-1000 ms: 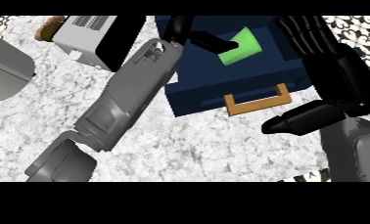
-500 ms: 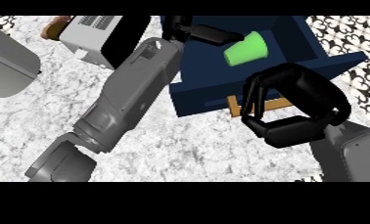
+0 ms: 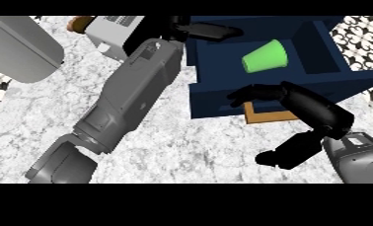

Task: Pick up the cup, place it into the drawer and close the drawer

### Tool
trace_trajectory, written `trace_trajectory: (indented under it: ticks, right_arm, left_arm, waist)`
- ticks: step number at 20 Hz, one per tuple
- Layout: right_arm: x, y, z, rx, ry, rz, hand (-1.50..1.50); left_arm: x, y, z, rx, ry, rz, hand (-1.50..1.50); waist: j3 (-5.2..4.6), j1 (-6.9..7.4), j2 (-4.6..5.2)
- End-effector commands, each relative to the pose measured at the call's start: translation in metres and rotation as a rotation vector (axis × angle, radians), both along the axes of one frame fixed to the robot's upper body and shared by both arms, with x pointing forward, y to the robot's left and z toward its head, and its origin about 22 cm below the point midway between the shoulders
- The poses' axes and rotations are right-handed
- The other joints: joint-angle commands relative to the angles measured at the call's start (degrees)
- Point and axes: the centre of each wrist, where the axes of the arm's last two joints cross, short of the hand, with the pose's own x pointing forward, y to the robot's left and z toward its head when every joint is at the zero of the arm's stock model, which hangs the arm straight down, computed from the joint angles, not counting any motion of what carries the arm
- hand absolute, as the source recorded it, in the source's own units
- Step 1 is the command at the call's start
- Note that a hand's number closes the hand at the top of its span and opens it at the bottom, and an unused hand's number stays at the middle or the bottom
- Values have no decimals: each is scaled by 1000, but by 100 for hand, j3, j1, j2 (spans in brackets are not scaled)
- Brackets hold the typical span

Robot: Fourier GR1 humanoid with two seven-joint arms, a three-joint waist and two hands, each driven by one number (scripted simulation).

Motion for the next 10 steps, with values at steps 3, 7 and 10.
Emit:
trace_trajectory:
  ticks: [3, 7, 10]
  right_arm:
    - [13, 19, -47, -174, -8, -102, -150]
    - [26, 12, -102, -275, 54, -106, -150]
    - [37, 8, -132, -328, 67, -90, -150]
  left_arm:
    - [-4, 7, -17, -62, -2, 20, -150]
    - [-8, 17, -31, -103, 7, -17, -150]
    - [-9, 34, -42, -111, 0, -6, -150]
  waist:
    - [1, 279, -15]
    - [2, 600, -54]
    - [6, 707, -53]
